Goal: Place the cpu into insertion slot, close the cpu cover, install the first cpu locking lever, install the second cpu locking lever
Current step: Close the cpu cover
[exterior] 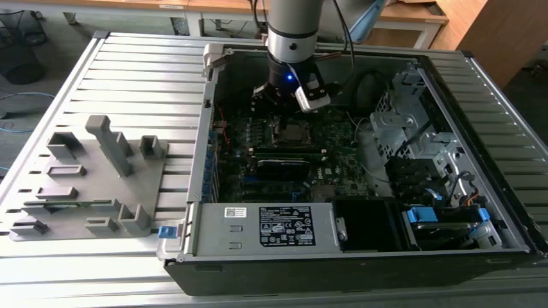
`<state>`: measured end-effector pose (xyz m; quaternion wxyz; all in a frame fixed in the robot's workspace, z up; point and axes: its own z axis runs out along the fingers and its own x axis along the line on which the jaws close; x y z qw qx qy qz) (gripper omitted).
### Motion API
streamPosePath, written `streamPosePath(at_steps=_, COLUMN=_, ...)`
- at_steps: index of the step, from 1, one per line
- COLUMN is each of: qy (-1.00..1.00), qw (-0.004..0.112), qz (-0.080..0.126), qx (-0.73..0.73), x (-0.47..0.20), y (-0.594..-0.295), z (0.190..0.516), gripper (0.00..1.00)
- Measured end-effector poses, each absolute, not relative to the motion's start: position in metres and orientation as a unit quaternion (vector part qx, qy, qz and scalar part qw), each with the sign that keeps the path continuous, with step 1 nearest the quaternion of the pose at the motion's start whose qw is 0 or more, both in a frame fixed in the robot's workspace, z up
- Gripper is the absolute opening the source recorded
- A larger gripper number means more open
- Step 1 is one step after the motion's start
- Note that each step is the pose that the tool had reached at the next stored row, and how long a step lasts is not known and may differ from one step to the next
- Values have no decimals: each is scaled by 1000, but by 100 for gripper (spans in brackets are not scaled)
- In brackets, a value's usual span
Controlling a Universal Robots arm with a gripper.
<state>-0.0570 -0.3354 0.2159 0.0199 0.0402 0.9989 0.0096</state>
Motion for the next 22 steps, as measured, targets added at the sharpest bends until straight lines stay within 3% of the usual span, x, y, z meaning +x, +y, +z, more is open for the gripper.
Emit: streamPosePath(at_steps=22, qy=999, qw=20, qz=10, qx=25, x=-62, y=-336, z=206, gripper=11)
